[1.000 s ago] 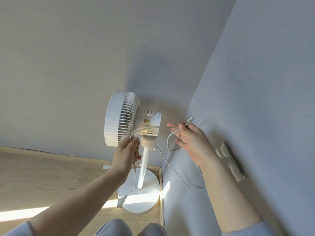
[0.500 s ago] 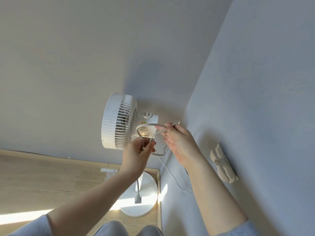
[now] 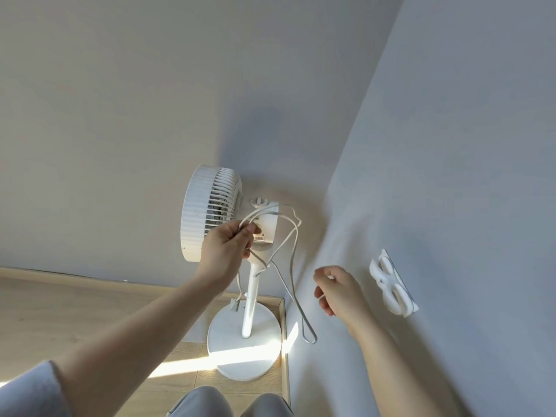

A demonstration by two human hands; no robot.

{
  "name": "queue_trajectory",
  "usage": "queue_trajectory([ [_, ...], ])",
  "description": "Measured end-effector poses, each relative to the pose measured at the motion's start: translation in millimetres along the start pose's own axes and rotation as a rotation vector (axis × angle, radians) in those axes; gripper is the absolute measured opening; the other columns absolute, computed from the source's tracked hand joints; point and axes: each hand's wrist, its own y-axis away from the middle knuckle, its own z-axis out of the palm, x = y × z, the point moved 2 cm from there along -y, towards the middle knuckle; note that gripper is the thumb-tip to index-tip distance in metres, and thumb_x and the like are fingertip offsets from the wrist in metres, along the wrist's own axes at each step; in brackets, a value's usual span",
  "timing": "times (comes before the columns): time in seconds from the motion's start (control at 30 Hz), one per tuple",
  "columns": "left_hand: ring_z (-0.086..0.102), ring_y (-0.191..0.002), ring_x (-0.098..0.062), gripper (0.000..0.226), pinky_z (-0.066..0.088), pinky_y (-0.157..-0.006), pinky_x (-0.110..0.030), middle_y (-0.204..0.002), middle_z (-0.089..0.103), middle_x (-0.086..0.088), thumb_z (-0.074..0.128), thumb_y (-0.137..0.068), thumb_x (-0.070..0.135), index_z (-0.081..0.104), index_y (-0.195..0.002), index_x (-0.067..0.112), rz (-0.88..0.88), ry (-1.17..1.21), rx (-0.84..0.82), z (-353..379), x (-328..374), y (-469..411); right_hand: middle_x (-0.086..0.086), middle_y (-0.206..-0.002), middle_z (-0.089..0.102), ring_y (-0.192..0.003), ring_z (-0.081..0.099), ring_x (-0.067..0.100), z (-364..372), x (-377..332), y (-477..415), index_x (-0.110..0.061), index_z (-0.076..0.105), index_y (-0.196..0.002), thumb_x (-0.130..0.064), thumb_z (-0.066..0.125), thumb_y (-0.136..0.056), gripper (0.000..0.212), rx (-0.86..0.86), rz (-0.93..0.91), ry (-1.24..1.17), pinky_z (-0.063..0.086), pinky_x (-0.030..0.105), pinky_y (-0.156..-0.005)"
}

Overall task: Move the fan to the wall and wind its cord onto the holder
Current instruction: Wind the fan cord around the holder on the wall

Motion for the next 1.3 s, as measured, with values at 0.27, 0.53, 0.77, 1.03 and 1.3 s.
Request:
queue_trajectory([
  [0.27, 0.041, -0.045, -0.007, 0.025, 0.039, -0.05, -0.017, -0.043, 0.046, 0.012, 0.051, -0.094, 0.011, 0.065, -0.073, 0.013, 0.051, -0.004, 0.027, -2, 25, 4, -0.003, -0.066, 0.042, -0.061, 0.041, 0.01, 7, 21, -13, -0.019, 0.038, -0.063, -0.031, 0.041, -0.091, 0.03, -0.048, 0.05, 0.294, 0.035, 0.027, -0.061],
  [0.53, 0.038, -0.043, -0.005, 0.029, 0.037, -0.051, -0.021, -0.047, 0.044, 0.009, 0.049, -0.094, 0.009, 0.067, -0.072, 0.014, 0.051, 0.096, 0.059, -3, 32, 6, 0.026, -0.123, 0.046, -0.064, 0.07, 0.035, 14, 58, -12, 0.008, 0.053, -0.107, 0.002, 0.055, -0.089, 0.019, -0.234, 0.662, -0.614, 0.055, 0.027, -0.041],
  [0.77, 0.045, -0.05, -0.015, 0.027, 0.042, -0.057, -0.032, -0.055, 0.049, 0.003, 0.048, -0.093, 0.016, 0.064, -0.071, 0.018, 0.048, -0.25, 0.179, -23, 20, 8, 0.01, -0.056, 0.07, -0.038, 0.063, 0.008, 3, 35, -24, 0.004, 0.054, -0.086, 0.011, 0.034, -0.09, 0.021, -0.075, 0.456, -0.844, 0.043, 0.011, -0.034],
  [1.03, 0.055, -0.067, -0.029, 0.034, 0.043, -0.061, -0.035, -0.058, 0.049, -0.004, 0.043, -0.09, 0.02, 0.046, -0.057, 0.012, -0.112, -0.74, 0.067, -32, -9, 19, -0.007, -0.048, 0.059, -0.024, 0.028, 0.001, -27, -37, -15, -0.014, 0.056, -0.081, -0.022, 0.043, -0.095, 0.021, -0.189, 0.276, -0.724, 0.016, 0.013, -0.024],
  [1.3, 0.046, -0.05, -0.02, 0.037, 0.039, -0.058, -0.031, -0.06, 0.052, -0.001, 0.039, -0.098, 0.028, 0.064, -0.076, 0.013, -0.084, -0.494, -0.083, -17, -18, 17, 0.009, -0.053, 0.052, -0.044, 0.043, 0.021, -74, -63, -22, -0.008, 0.054, -0.056, -0.004, 0.051, -0.088, 0.032, 0.241, -0.032, 0.233, 0.035, 0.025, -0.049],
])
